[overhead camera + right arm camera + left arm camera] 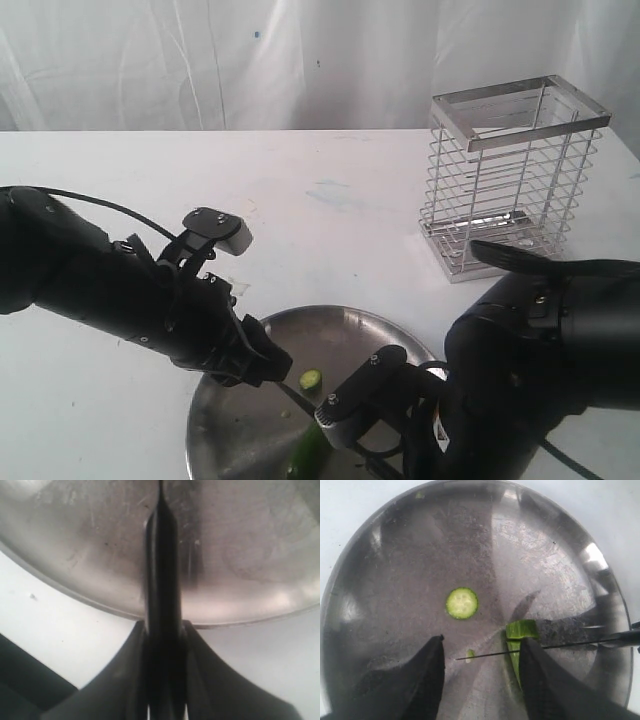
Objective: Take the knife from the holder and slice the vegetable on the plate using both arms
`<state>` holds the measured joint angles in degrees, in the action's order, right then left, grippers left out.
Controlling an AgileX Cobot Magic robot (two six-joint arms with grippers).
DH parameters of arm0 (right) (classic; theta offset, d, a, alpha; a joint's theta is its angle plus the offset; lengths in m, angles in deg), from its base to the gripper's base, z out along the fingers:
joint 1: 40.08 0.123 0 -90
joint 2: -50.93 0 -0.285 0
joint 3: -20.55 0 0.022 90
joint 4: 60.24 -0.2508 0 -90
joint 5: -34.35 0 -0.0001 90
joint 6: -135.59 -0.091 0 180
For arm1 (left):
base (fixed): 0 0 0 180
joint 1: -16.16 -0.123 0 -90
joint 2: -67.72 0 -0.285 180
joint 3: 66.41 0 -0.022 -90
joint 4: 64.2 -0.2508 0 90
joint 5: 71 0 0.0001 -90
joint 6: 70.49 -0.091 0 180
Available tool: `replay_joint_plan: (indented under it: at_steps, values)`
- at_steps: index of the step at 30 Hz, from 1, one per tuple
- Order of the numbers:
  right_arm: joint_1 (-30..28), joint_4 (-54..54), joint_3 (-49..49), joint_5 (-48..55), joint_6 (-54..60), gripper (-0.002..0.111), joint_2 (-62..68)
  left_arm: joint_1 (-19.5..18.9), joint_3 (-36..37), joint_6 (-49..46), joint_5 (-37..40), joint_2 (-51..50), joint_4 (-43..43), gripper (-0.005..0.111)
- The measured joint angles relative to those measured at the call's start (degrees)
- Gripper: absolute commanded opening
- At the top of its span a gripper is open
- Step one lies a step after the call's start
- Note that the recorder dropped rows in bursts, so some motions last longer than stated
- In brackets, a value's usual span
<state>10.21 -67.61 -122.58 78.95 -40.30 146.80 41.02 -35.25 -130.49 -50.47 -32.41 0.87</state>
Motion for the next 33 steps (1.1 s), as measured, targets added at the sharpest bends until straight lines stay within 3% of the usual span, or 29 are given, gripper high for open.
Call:
replay_joint_plan:
  at_steps: [33]
  values:
    - [0.0,1.89,-0.1,1.79,-2.69,0.0,2.65,0.0,0.0,3.62,-1.87,0.0,-4.92,0.051]
